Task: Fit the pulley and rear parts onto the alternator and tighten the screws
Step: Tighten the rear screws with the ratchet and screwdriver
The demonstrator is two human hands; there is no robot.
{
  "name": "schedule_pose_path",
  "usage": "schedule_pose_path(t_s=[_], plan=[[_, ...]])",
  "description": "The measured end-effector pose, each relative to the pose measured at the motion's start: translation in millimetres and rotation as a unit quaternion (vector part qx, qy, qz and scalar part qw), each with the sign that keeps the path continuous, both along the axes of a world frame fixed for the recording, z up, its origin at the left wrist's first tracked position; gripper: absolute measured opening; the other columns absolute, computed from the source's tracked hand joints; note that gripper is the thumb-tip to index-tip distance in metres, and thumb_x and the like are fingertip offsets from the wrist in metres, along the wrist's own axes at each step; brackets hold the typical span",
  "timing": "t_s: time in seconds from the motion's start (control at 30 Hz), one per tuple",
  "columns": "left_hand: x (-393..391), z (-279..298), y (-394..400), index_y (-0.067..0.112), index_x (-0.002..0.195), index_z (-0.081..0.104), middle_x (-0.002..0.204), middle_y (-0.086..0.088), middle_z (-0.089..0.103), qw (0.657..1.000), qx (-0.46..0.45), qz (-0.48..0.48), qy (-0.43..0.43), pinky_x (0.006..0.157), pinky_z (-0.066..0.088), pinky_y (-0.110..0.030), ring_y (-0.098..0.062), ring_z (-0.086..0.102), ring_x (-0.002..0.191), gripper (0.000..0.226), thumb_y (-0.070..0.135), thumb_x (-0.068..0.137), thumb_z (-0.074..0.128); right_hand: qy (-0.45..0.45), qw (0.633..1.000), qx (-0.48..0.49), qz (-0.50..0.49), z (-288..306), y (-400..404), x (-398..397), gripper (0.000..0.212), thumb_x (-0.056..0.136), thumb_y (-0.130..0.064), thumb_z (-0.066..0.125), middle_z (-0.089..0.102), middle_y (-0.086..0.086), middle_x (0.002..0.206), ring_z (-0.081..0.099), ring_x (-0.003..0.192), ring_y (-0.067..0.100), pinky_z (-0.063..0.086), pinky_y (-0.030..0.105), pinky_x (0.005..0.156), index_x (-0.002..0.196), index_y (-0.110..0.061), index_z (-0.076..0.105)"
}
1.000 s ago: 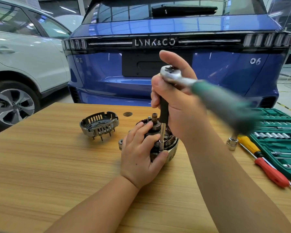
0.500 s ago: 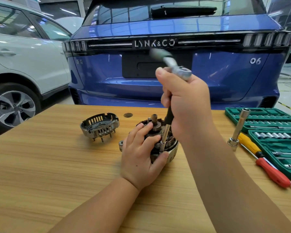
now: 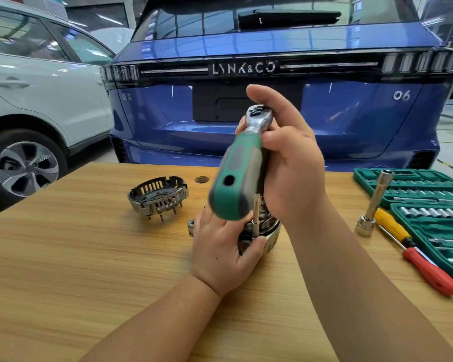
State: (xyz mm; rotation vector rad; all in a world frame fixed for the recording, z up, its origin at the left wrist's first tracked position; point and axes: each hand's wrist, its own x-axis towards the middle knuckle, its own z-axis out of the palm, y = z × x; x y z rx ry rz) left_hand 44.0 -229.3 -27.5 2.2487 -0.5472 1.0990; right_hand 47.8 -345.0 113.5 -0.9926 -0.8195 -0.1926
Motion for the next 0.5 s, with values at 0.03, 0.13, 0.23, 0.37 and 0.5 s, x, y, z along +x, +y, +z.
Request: schedule_pose_path(t_s=[0.03,0.13,0.23,0.37,0.5], plan=[[0.4,-0.1,0.0,0.016,0.104,0.071,0.127,-0.006,0.062,1.0,0.001,0.0,-0.002,0.101,0.041,-0.05,-0.029,0.047,0.128,0.04,0.047,0.085,0.056,0.012,0.999,0.009,0.032,0.3,-2.2,1.0,0.045,0.072,-0.022,0.055,0.055,0.008,0.083,0.053,0.073,0.017,0.044,0.034,0.07,0.114,-0.025,0.071],[0.5,-0.3,0.5,0.016,0.102,0.071,0.133,-0.006,0.06,1.0,0.0,0.002,0.007,0.104,0.037,-0.046,-0.031,0.044,0.134,0.039,0.047,0.084,0.056,0.032,0.999,-0.01,0.02,2.5,-5.7,0.1,0.045,0.08,-0.03,0.059,0.058,0.004,0.081,0.053,0.071,0.014,0.043,0.033,0.07,0.124,-0.02,0.062],[-0.6,-0.9,0.0,0.015,0.101,0.072,0.139,-0.007,0.058,1.0,0.0,0.008,0.024,0.106,0.038,-0.053,-0.029,0.042,0.138,0.04,0.048,0.084,0.056,0.066,0.993,-0.037,-0.095,4.9,0.6,-6.2,0.038,0.089,-0.029,0.067,0.06,-0.008,0.071,0.051,0.063,0.011,0.046,0.027,0.063,0.123,-0.013,0.058],[-1.0,-0.5,1.0,0.016,0.11,0.073,0.141,-0.008,0.056,0.999,0.004,0.004,0.035,0.106,0.038,-0.058,-0.032,0.04,0.14,0.046,0.049,0.085,0.054,0.12,0.973,-0.039,-0.194,7.5,-0.6,-7.3,0.018,0.092,-0.022,0.071,0.05,-0.004,0.06,0.041,0.052,0.012,0.038,0.023,0.051,0.086,-0.009,0.06],[0.1,-0.6,-0.5,0.013,0.106,0.073,0.14,-0.009,0.057,1.0,0.001,0.007,0.022,0.105,0.039,-0.057,-0.034,0.042,0.139,0.045,0.049,0.085,0.054,0.08,0.992,-0.014,-0.098,7.3,-3.4,-8.6,0.027,0.097,-0.005,0.061,0.061,0.011,0.085,0.047,0.06,0.016,0.045,0.028,0.063,0.118,-0.022,0.058]])
